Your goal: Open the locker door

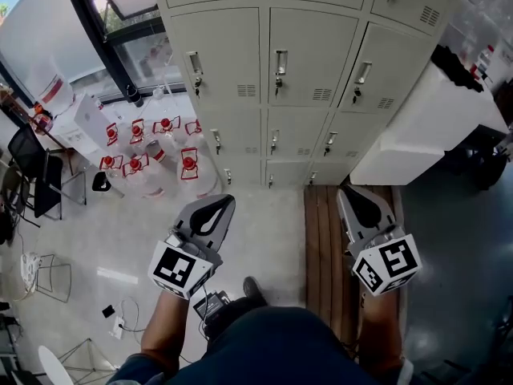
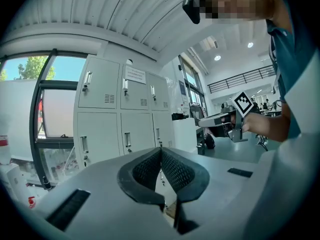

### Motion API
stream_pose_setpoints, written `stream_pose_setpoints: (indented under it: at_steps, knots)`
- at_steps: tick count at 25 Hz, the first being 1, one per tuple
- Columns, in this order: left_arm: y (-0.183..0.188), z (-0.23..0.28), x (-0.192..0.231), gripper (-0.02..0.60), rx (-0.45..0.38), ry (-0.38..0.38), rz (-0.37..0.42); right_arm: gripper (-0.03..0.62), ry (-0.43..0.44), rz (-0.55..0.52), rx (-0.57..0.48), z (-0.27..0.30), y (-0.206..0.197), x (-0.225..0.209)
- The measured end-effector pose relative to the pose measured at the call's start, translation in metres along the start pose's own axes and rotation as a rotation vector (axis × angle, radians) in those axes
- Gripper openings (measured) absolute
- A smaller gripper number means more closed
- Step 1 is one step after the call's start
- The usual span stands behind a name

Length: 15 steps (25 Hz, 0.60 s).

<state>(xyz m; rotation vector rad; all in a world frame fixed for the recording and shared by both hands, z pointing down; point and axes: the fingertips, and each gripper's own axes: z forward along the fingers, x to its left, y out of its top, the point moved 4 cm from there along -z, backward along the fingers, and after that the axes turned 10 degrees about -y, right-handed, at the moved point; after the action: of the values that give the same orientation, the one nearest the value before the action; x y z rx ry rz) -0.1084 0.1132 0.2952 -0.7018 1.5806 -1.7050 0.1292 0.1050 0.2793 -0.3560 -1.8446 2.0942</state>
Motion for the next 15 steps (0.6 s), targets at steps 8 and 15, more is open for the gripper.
stream_pose_setpoints:
  at_steps: [8,15]
  knots:
    - [-0.012,-0.005,0.059,0.017,-0.011,-0.046,-0.008,0.037,-0.031,-0.008,0.001,0.052,0.009,0.028]
    - [-0.024,0.008,0.084,0.017,-0.004,-0.028,-0.041,0.037,-0.010,-0.019,0.009,0.085,0.013,0.021]
